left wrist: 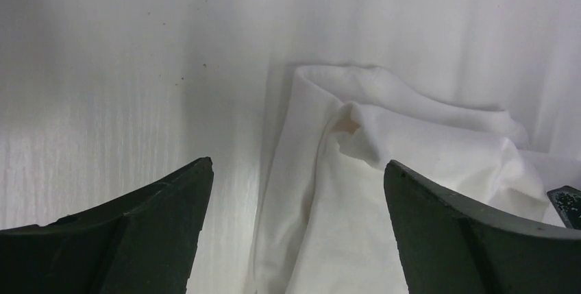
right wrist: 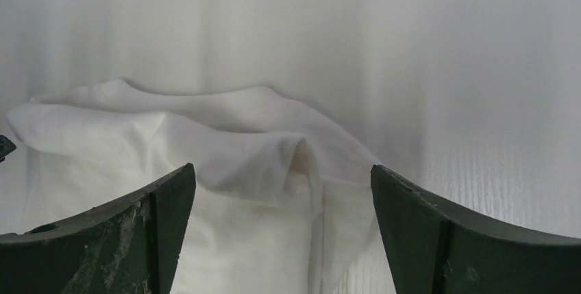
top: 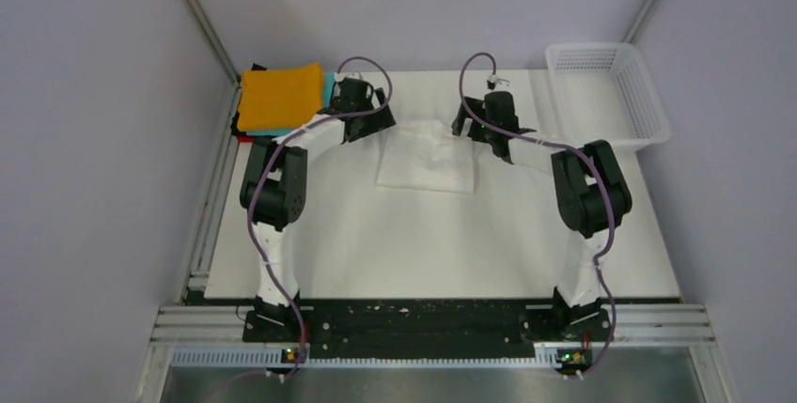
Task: Fold and stack the t-shirts
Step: Fold the long partially folded tshirt into a neat square, then put the neatly folded tshirt into the corner of the board with the left arm
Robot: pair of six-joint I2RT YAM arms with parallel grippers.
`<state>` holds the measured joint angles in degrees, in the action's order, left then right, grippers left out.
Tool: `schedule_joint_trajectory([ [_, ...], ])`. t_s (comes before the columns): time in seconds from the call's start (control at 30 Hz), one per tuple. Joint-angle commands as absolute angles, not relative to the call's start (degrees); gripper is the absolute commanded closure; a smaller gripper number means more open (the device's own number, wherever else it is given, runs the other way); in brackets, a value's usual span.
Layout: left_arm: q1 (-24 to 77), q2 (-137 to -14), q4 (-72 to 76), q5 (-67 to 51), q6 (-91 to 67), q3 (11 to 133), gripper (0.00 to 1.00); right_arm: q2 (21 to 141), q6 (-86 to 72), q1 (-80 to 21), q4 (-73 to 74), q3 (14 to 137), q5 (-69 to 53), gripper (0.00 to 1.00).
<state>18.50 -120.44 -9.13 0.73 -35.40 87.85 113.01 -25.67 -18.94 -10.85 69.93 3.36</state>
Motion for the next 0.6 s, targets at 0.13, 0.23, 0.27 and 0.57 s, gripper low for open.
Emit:
schedule_joint_trajectory([
  [0.13,18.6,-109.5,-10.4,-5.4,-28.8,79.1,0.01,92.2,-25.2,-18.9,-11.4,57.7,6.2,0.01],
  [0.23,18.6,-111.2,-11.4,-7.9,-26.7,78.5,0.01,81.7,-25.8,-18.9,-12.2,48.2,6.7,0.01],
  [0.27,18.6,-112.2,-12.1,-9.3,-26.3,79.1,0.01,78.6,-26.3,-18.9,-12.7,45.5,6.5,0.01],
  [0.57,19.5,-122.3,-17.1,-13.4,-24.6,87.5,0.07,56.0,-27.4,-18.8,-10.5,31.1,4.6,0.01],
])
